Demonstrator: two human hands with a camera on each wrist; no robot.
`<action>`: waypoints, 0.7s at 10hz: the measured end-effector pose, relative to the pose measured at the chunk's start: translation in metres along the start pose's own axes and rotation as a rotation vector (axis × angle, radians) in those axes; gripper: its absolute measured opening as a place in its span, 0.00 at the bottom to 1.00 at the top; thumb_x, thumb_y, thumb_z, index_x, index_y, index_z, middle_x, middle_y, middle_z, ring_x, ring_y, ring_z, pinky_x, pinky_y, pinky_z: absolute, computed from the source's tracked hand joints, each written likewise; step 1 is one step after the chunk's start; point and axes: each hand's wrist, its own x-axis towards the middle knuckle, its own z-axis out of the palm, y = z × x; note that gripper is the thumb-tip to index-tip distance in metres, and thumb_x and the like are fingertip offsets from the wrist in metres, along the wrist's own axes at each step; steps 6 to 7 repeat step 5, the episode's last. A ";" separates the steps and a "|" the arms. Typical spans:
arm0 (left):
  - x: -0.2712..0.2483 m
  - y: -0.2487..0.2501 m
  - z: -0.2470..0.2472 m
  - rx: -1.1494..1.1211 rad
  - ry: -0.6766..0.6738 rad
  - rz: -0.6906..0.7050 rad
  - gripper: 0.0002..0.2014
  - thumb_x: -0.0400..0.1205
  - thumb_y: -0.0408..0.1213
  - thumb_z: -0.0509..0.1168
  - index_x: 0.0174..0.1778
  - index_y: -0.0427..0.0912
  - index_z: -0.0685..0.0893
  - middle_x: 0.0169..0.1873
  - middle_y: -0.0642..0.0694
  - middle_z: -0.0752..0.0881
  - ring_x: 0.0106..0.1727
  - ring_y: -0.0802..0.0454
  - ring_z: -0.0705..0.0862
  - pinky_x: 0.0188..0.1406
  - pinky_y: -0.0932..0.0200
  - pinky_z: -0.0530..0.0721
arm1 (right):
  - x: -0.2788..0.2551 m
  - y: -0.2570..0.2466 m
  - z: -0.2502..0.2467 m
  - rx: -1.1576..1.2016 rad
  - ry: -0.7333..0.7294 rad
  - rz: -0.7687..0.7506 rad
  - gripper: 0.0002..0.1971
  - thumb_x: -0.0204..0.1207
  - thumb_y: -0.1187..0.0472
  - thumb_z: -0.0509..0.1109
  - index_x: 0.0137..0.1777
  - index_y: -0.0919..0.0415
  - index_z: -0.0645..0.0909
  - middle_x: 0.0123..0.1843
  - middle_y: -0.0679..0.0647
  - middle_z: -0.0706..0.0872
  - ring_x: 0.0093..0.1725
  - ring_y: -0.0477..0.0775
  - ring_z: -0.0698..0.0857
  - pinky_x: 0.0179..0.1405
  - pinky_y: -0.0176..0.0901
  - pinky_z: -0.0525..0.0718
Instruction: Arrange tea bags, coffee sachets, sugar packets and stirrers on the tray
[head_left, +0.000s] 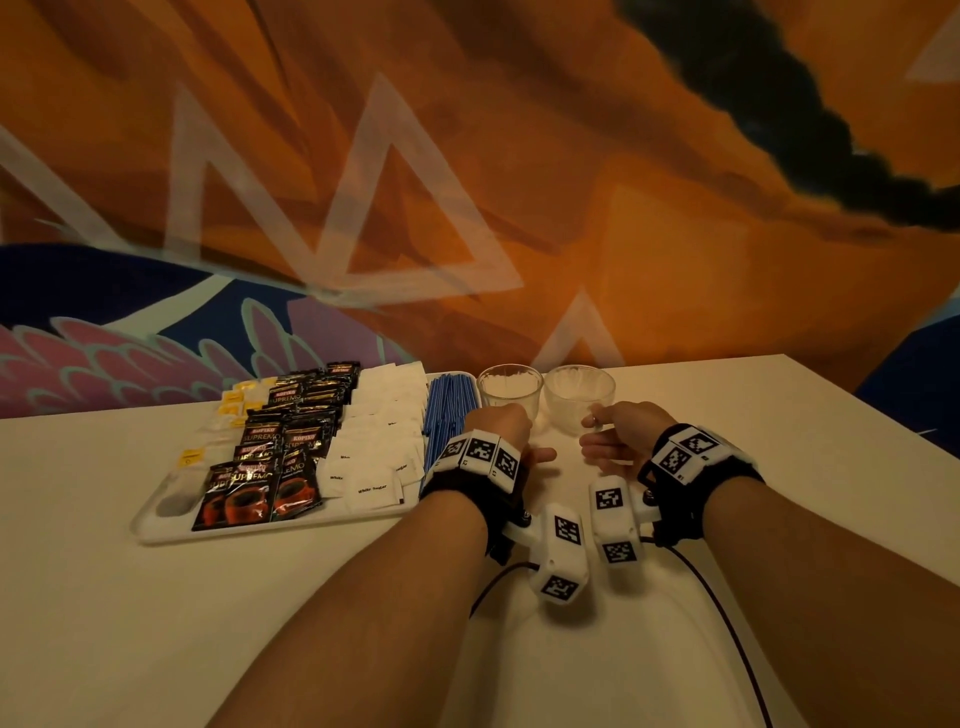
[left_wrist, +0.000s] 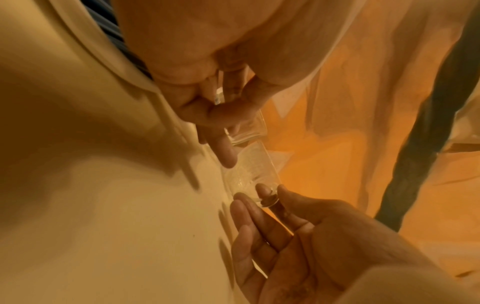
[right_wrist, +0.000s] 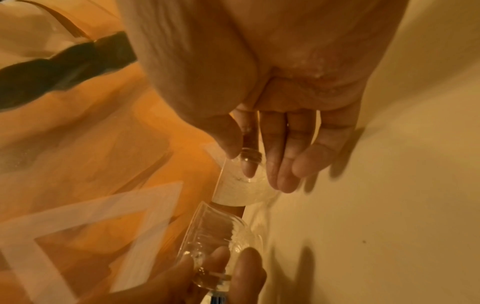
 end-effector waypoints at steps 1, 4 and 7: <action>-0.008 0.003 -0.001 -0.017 0.054 -0.006 0.19 0.84 0.34 0.60 0.72 0.34 0.75 0.57 0.39 0.83 0.32 0.54 0.81 0.13 0.71 0.75 | 0.001 0.000 0.000 0.005 0.000 0.004 0.11 0.85 0.55 0.60 0.52 0.63 0.78 0.35 0.59 0.84 0.32 0.54 0.82 0.30 0.42 0.76; -0.009 -0.009 -0.001 0.200 0.003 0.083 0.26 0.74 0.51 0.74 0.60 0.36 0.79 0.56 0.42 0.87 0.55 0.43 0.85 0.57 0.50 0.83 | 0.001 0.002 -0.001 0.003 0.003 0.008 0.11 0.84 0.54 0.62 0.49 0.63 0.77 0.40 0.62 0.85 0.32 0.57 0.83 0.26 0.39 0.76; -0.012 -0.003 -0.005 0.185 -0.029 0.114 0.19 0.79 0.48 0.70 0.54 0.37 0.76 0.53 0.41 0.85 0.50 0.45 0.84 0.47 0.56 0.84 | -0.001 0.003 -0.004 -0.019 0.035 -0.015 0.13 0.81 0.51 0.65 0.49 0.62 0.77 0.44 0.63 0.87 0.34 0.59 0.85 0.27 0.40 0.77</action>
